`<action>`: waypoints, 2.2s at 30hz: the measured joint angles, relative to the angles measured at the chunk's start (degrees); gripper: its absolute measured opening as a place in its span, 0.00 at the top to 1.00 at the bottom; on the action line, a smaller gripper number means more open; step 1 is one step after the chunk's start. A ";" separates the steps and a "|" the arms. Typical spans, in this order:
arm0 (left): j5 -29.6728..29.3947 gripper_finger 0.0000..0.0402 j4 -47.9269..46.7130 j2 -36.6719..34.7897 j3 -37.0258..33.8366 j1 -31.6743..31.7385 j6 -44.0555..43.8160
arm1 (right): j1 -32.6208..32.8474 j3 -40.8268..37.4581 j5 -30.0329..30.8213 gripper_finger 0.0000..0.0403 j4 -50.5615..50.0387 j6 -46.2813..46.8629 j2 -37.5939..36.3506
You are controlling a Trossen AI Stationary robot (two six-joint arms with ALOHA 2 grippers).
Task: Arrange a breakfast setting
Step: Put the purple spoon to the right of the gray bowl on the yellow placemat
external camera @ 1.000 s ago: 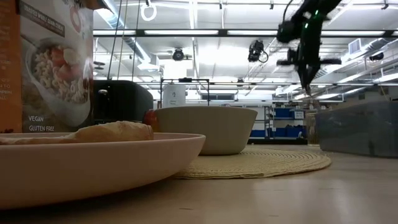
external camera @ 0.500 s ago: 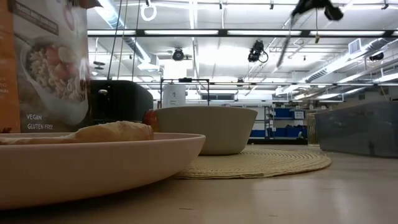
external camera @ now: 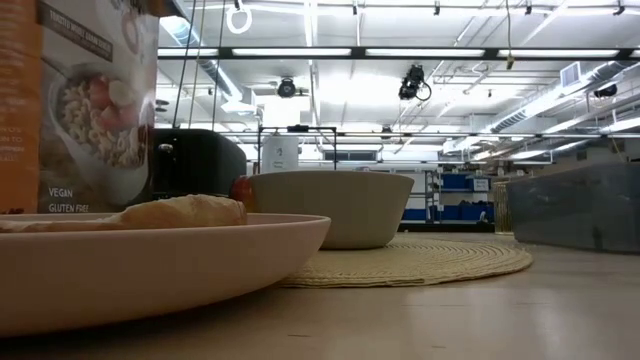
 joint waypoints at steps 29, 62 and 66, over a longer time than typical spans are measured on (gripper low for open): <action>35.75 0.41 -9.88 1.25 1.07 5.01 -45.43 | 30.67 -0.04 19.37 0.97 17.14 -89.53 18.47; 46.88 0.92 -10.60 2.97 0.98 6.99 -51.98 | 36.17 0.13 35.17 0.95 14.30 -113.87 20.69; 46.80 0.92 -10.60 2.97 0.98 6.98 -50.28 | 37.01 0.11 36.94 0.90 14.16 -112.41 20.75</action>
